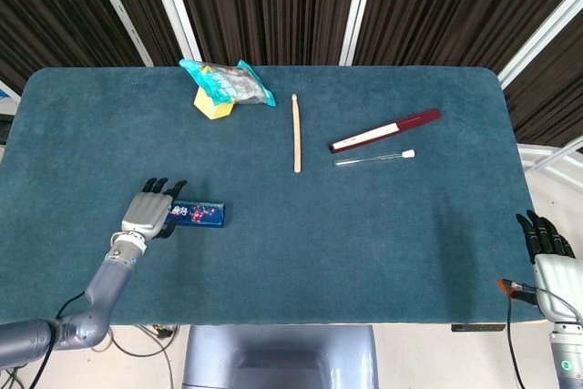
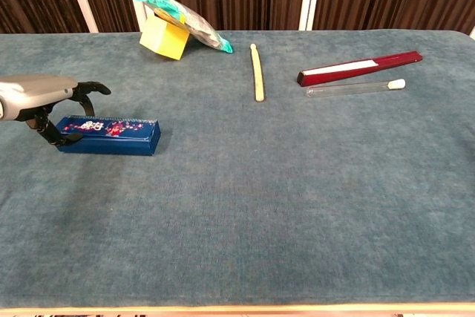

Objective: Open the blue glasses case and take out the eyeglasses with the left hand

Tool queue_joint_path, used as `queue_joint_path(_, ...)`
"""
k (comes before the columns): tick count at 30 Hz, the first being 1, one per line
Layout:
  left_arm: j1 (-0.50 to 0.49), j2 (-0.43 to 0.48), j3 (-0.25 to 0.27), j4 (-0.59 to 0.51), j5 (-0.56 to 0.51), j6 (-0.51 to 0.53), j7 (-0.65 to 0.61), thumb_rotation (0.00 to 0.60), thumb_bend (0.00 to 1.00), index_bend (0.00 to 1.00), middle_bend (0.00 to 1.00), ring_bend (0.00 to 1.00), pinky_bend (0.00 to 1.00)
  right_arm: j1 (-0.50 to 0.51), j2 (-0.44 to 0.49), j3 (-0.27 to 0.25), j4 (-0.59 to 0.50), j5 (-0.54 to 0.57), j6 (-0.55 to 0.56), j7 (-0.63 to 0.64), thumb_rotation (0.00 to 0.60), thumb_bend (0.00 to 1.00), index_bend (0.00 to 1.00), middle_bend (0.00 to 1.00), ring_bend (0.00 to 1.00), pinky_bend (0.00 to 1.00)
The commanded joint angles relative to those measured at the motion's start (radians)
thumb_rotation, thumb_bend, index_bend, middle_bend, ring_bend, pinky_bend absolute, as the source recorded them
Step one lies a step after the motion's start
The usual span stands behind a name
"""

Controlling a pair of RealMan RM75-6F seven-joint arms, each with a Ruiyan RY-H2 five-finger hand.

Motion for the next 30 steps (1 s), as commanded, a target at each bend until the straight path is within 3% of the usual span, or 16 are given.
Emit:
queue_joint_path(1,-0.007,-0.008,-0.003,0.015,-0.008,-0.004,0.003,0.600,0.46,0.00,0.32,0.00,0.03,0.000,0.000,0.000,0.000,0.000,0.000,-0.001,0.600,0.18,0.00,0.00,0.00,0.18)
queue_joint_path(21,-0.041,-0.077,-0.020,0.124,-0.038,0.000,0.011,0.600,0.43,0.00,0.18,0.00,0.03,-0.001,0.000,0.000,-0.002,0.002,0.001,-0.002,0.600,0.18,0.00,0.00,0.00,0.18)
queue_joint_path(30,-0.080,-0.129,-0.070,0.213,-0.049,0.022,0.019,0.600,0.42,0.00,0.17,0.00,0.03,-0.001,0.000,0.001,-0.004,0.007,-0.001,-0.003,0.600,0.18,0.00,0.00,0.00,0.18)
